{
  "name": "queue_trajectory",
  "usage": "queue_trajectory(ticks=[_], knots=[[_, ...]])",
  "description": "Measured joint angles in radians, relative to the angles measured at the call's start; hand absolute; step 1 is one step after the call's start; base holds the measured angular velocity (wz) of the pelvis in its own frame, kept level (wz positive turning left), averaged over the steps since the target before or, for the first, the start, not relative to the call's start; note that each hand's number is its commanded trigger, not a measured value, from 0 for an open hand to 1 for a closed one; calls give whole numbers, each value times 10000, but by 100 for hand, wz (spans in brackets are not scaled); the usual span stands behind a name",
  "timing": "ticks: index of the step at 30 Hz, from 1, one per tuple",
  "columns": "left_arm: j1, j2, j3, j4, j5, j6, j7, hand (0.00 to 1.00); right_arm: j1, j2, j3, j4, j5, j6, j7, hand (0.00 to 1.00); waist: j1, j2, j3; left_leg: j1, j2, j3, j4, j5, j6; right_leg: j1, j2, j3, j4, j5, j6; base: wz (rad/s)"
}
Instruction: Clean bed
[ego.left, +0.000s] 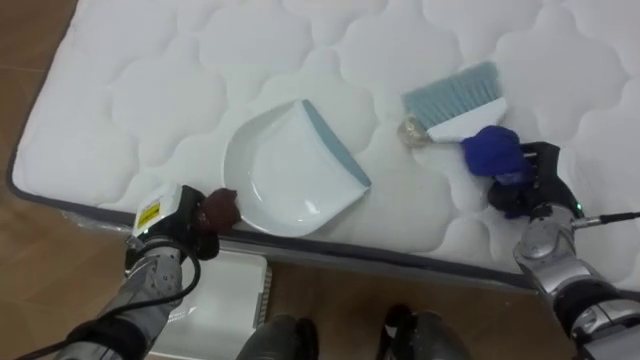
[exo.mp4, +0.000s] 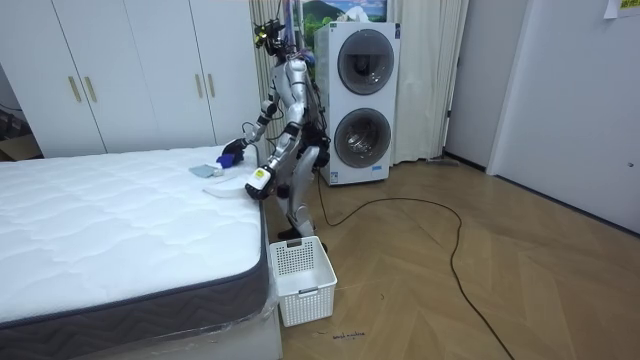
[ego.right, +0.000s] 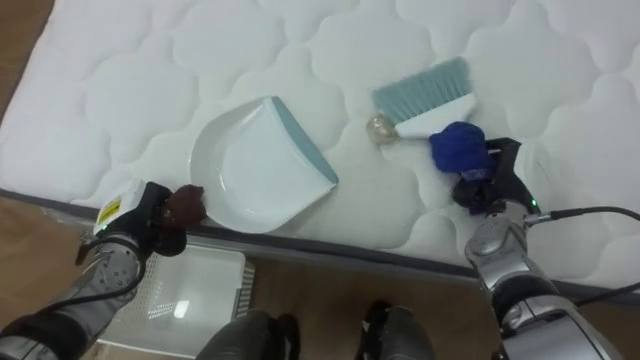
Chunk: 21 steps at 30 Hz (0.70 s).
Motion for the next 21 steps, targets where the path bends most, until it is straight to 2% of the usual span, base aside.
queue_trajectory(ticks=[4, 21], knots=[[-2, 0, -1, -3, -49, 18, -3, 100, 48, 4, 9, 12, 4, 282, 63, 100, -6, 0, 0, -31, 13, -12, 61, -22, 11, -1, 19, 0, 9, 1, 0, 0], [-13, -1, -11, -185, -48, 265, -60, 100, 80, 7, -8, 21, -268, 433, 131, 100, -29, 23, -3, -52, 25, -17, 57, -25, 14, -25, 26, -2, -10, 7, 6, 0]])
